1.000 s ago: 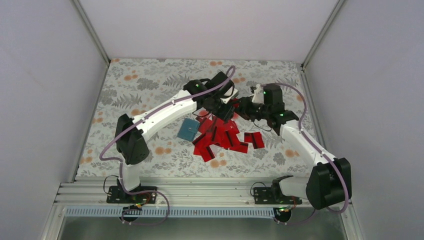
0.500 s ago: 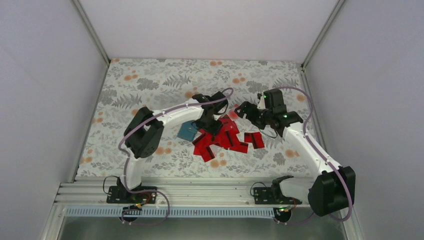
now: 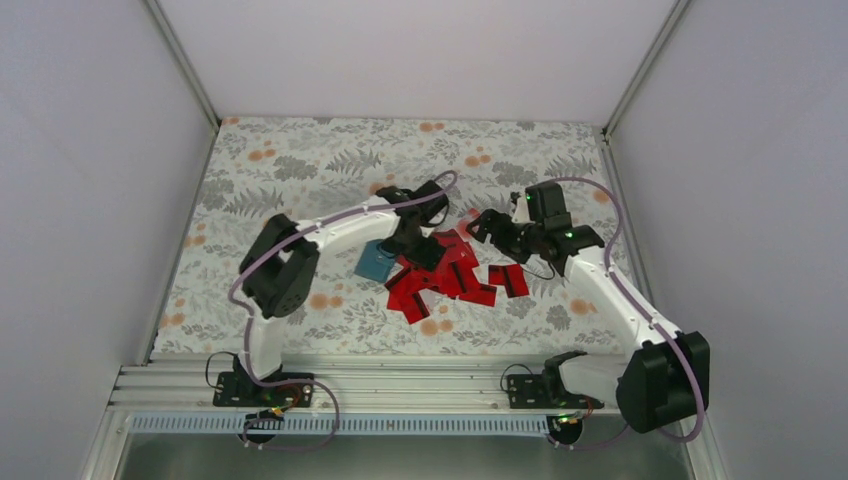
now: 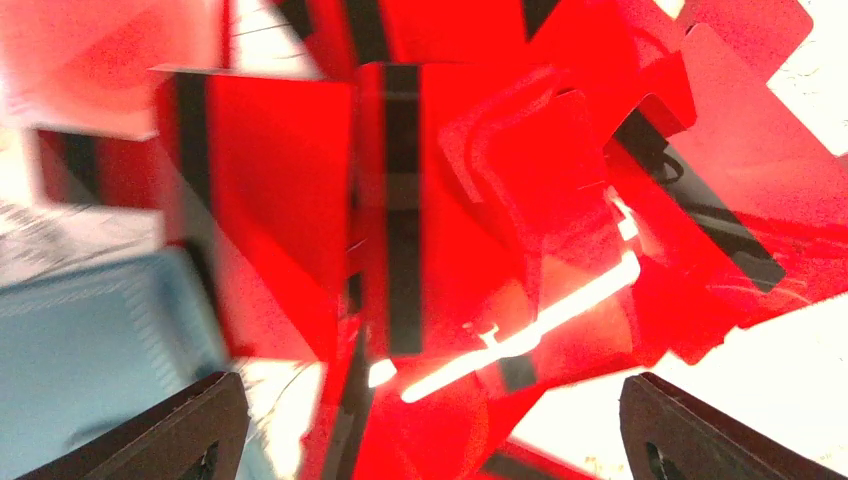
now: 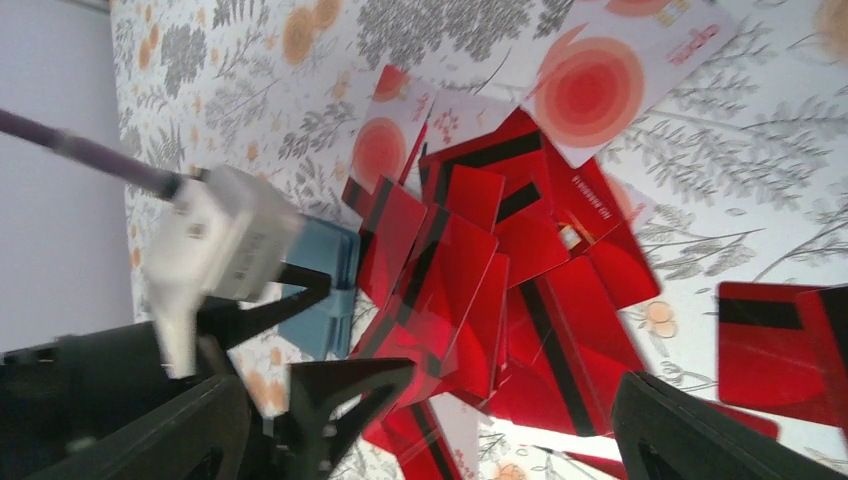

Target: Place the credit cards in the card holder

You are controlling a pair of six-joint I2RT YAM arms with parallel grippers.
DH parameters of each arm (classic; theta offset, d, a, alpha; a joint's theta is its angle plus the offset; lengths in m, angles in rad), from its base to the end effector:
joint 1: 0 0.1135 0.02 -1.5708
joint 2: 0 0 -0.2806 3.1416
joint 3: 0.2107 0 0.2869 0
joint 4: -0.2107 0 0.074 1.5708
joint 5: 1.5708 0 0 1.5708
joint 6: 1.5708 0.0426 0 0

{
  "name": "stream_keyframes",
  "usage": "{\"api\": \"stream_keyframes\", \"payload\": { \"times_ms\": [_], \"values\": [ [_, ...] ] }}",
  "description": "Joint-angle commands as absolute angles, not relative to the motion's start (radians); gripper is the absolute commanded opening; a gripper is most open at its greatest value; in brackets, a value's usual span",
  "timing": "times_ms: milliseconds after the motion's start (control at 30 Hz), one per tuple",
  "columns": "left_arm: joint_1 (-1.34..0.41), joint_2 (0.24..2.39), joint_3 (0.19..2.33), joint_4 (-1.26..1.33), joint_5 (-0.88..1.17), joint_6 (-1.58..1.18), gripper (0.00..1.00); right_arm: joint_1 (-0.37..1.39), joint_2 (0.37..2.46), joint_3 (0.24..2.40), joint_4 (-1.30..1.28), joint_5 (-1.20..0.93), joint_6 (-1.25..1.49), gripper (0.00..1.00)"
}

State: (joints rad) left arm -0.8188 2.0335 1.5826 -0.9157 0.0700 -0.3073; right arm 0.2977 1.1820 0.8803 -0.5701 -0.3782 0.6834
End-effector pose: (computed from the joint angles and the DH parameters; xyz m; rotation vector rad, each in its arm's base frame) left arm 0.3035 -0.3289 0.1823 0.7683 2.8956 -0.2525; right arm 0.2558 0.0949 0.2601 0.3155 2.5478 0.8721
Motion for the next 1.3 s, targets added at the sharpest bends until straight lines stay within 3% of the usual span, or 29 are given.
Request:
{"api": "stream_keyframes", "payload": {
  "times_ms": [0, 233, 533, 867, 1033, 1133, 1267],
  "values": [
    [-0.73, 1.853, 1.493, -0.922, 0.053, -0.297, 0.93, 0.332, 1.238, 0.892, -0.534, -0.478, 0.672, 0.91],
    [-0.531, 1.636, 1.181, -0.862, 0.089, -0.233, 0.93, 0.448, 1.392, 1.002, -0.511, -0.476, 0.678, 0.91],
    [-0.371, 1.65, 1.045, -0.694, 0.3, -0.174, 0.88, 0.549, 1.556, 1.114, -0.502, -0.524, 0.653, 0.91],
    [-0.36, 1.745, 1.024, -0.626, 0.393, -0.14, 0.65, 0.575, 1.689, 1.18, -0.433, -0.631, 0.662, 0.73],
    [-0.36, 1.761, 1.002, -0.599, 0.417, -0.145, 0.49, 0.583, 1.781, 1.21, -0.388, -0.678, 0.677, 0.6],
    [-0.361, 1.771, 0.98, -0.561, 0.431, -0.157, 0.42, 0.586, 1.834, 1.238, -0.382, -0.699, 0.675, 0.57],
    [-0.362, 1.778, 0.966, -0.531, 0.428, -0.175, 0.25, 0.589, 1.873, 1.273, -0.391, -0.703, 0.658, 0.54]
  ]
}}
